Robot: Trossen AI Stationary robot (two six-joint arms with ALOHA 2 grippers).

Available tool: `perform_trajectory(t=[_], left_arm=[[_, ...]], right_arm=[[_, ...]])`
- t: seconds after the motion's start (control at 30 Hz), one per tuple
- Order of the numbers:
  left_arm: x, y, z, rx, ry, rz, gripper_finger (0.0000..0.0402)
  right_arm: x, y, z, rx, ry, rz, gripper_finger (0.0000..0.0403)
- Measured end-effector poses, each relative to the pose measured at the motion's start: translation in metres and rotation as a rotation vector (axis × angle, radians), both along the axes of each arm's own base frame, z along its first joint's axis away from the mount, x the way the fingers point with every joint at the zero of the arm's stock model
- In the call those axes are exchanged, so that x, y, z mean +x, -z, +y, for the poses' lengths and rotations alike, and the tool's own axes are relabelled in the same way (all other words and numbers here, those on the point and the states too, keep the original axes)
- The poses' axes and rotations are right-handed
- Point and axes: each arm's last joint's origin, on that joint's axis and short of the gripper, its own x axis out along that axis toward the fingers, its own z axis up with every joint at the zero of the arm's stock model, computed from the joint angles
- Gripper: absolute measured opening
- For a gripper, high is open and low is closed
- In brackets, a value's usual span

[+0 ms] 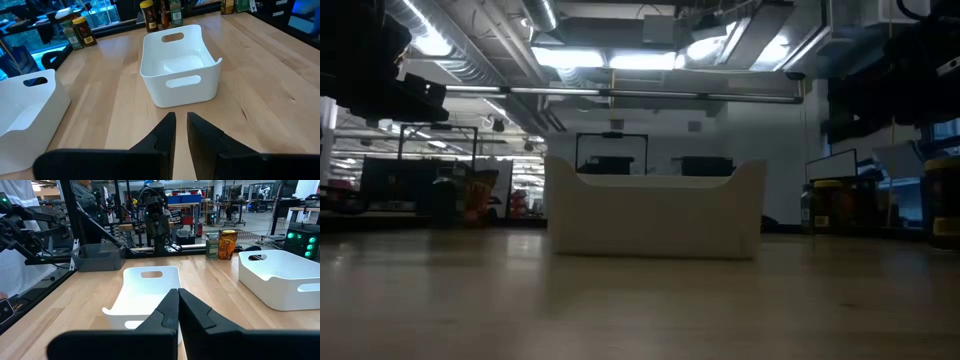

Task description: Sort spices by type

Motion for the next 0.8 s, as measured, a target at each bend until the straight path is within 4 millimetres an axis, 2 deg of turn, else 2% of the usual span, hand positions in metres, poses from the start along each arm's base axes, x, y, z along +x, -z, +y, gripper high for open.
perform_trajectory(t=[0.43, 0.57, 0.8], left_arm=[[0.0001, -0.0001, 0.0002, -0.003, -0.008, -0.001, 0.004], [0.0004, -0.0019, 0.0037, 0.01, -0.128, -0.023, 0.004], [0.0004, -0.003, 0.0058, 0.052, -0.193, -0.033, 0.004]], right_arm=[[0.0, 0.0, 0.0, 0.0, 0.0, 0.0, 0.001], [0.0, -0.0001, 0.0, 0.0, 0.001, -0.001, 0.001], [-0.0001, -0.0052, -0.002, 0.061, 0.067, -0.059, 0.001]])
